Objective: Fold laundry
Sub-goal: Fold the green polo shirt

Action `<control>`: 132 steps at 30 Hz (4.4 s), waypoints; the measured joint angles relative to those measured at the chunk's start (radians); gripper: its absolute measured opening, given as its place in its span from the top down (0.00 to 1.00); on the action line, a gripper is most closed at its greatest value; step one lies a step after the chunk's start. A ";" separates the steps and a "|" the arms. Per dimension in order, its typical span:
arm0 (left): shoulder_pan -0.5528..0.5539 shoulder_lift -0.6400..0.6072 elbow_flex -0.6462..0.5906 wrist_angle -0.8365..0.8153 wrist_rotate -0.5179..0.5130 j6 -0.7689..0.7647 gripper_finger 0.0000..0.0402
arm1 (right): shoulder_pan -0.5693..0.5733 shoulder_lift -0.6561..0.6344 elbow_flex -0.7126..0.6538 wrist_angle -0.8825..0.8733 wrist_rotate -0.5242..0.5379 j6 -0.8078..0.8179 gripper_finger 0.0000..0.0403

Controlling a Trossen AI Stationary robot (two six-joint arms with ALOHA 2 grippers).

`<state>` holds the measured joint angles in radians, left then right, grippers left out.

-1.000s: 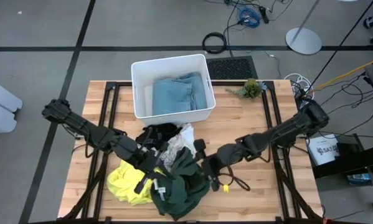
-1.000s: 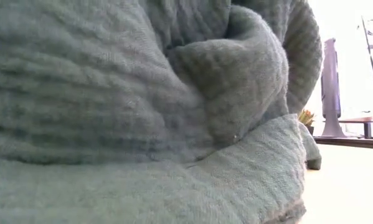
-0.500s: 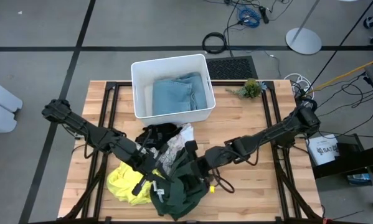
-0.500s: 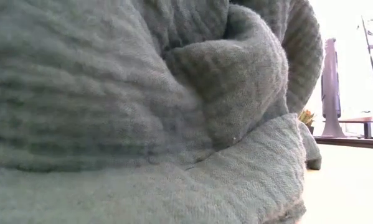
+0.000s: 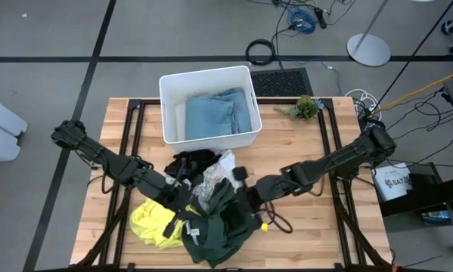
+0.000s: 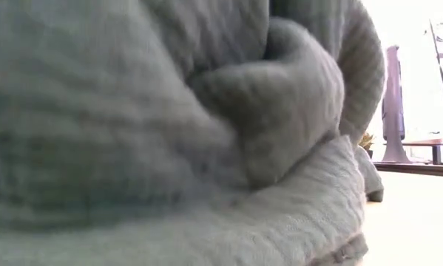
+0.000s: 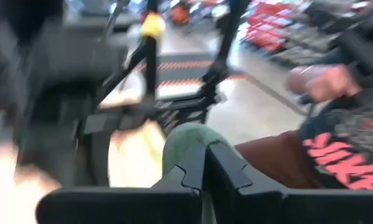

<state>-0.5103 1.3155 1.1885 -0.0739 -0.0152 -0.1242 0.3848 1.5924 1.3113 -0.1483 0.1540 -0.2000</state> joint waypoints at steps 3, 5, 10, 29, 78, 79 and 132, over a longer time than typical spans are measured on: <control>-0.001 0.000 0.000 -0.086 -0.096 -0.030 0.87 | 0.003 -0.082 0.000 -0.166 0.053 0.045 1.00; -0.001 0.000 0.000 -0.153 -0.160 -0.060 0.80 | 0.003 -0.142 0.000 -0.298 0.056 0.108 1.00; 0.000 0.000 -0.021 -0.273 -0.321 -0.132 0.62 | 0.003 -0.254 0.000 -0.618 0.054 0.351 1.00; 0.015 0.001 -0.274 -0.112 -0.413 -0.263 0.46 | 0.055 -0.263 0.000 -1.003 0.003 0.766 0.94; -0.027 0.001 -0.383 0.195 -0.364 -0.229 0.46 | -0.282 -0.056 -0.386 -0.254 -0.518 0.553 0.52; -0.027 0.001 -0.383 0.195 -0.364 -0.229 0.46 | -0.274 -0.056 -0.386 -0.253 -0.528 0.555 0.54; 0.179 0.084 -0.396 0.695 -0.053 -0.103 0.46 | 0.004 -0.092 1.018 -0.968 -0.344 0.233 1.00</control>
<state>-0.3312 1.3997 0.7925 0.6213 -0.0683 -0.2277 0.3885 1.5009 2.3291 -1.1166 -0.1900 0.0326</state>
